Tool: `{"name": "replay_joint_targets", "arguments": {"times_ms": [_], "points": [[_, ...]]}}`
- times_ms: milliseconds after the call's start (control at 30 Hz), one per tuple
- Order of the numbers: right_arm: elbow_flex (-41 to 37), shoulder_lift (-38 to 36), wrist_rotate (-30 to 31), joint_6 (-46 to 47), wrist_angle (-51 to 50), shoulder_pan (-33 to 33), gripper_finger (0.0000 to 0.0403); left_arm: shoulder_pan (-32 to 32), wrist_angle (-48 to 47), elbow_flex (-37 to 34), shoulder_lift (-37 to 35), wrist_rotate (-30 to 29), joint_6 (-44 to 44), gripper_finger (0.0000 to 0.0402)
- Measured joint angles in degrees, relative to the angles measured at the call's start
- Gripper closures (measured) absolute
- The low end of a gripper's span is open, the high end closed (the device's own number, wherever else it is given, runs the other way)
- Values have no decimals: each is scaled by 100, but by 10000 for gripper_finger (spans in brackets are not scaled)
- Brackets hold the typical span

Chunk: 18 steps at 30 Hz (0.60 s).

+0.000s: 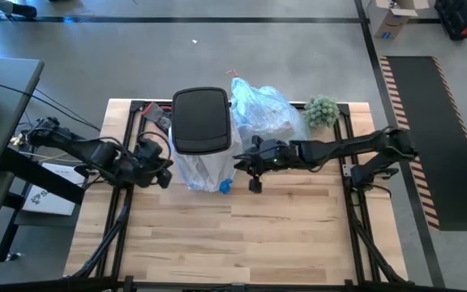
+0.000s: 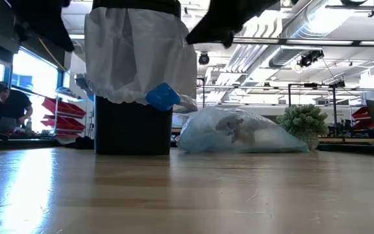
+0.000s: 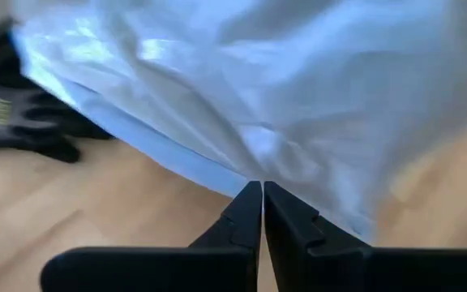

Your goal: Place trash/remove bag and relplace

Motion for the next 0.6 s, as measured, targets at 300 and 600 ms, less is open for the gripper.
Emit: {"name": "replay_joint_targets", "arguments": {"times_ms": [300,600], "points": [[186,896,99,28,1085,-364,403,64,120,-138,-59,-1734,206,402],[357,1397,432,528,1789,-662,403,234,214,242,-903,-1762,1295,402]]}}
